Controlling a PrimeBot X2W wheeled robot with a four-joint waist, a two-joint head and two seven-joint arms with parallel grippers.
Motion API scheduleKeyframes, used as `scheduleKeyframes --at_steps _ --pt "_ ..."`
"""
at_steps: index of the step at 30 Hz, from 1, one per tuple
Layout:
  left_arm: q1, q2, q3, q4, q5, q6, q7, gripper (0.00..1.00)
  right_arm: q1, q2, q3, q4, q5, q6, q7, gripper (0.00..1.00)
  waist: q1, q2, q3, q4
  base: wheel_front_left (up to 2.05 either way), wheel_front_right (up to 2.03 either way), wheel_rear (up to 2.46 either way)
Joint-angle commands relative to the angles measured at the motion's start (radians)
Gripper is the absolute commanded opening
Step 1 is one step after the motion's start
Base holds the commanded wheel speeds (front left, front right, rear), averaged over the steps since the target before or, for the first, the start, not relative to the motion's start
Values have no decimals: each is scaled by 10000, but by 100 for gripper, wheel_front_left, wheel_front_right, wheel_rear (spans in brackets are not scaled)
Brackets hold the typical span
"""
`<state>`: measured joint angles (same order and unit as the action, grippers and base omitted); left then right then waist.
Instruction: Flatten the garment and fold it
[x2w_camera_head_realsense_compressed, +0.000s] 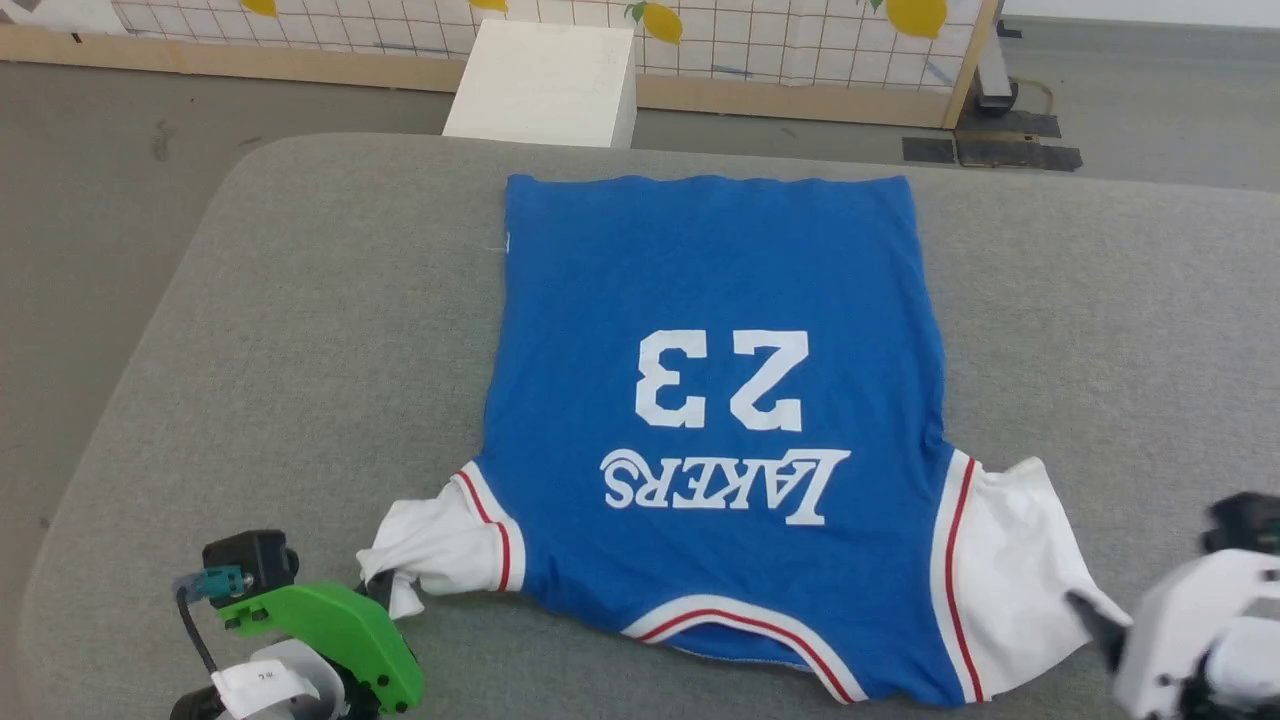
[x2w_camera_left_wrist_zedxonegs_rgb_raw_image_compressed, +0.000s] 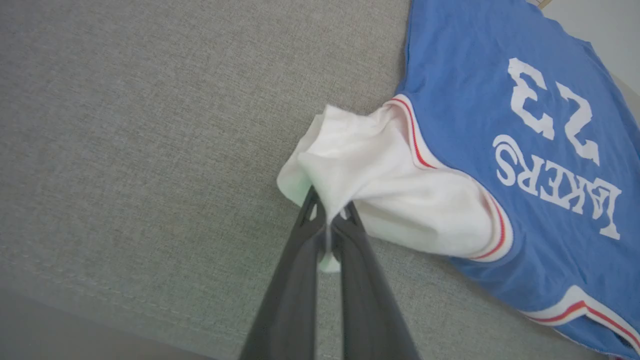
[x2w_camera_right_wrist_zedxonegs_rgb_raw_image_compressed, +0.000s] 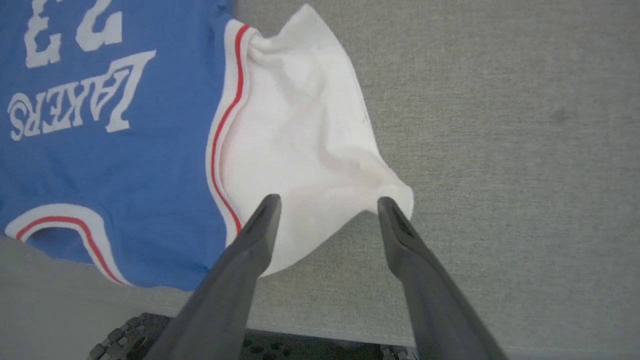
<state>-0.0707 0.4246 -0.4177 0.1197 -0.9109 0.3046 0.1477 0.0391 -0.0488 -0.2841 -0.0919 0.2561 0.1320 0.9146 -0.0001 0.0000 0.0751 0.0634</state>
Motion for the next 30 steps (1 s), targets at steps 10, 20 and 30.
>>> scheduleKeyframes --at_steps 10,20,30 --pt "541 33 256 -885 -17 399 -302 0 -1816 -14 -1520 -991 2149 -13 -2287 100 1 0 322 -223 0 0 0" --pt "-46 184 369 -1891 124 291 -387 0 -6421 -14 -636 2251 2028 -13 -4293 100 1 0 2084 382 0 0 0" --pt "-696 117 444 -3111 223 -88 -761 0 -10892 -14 -1055 5068 -2431 -13 -3729 100 1 0 4510 1768 0 0 0"
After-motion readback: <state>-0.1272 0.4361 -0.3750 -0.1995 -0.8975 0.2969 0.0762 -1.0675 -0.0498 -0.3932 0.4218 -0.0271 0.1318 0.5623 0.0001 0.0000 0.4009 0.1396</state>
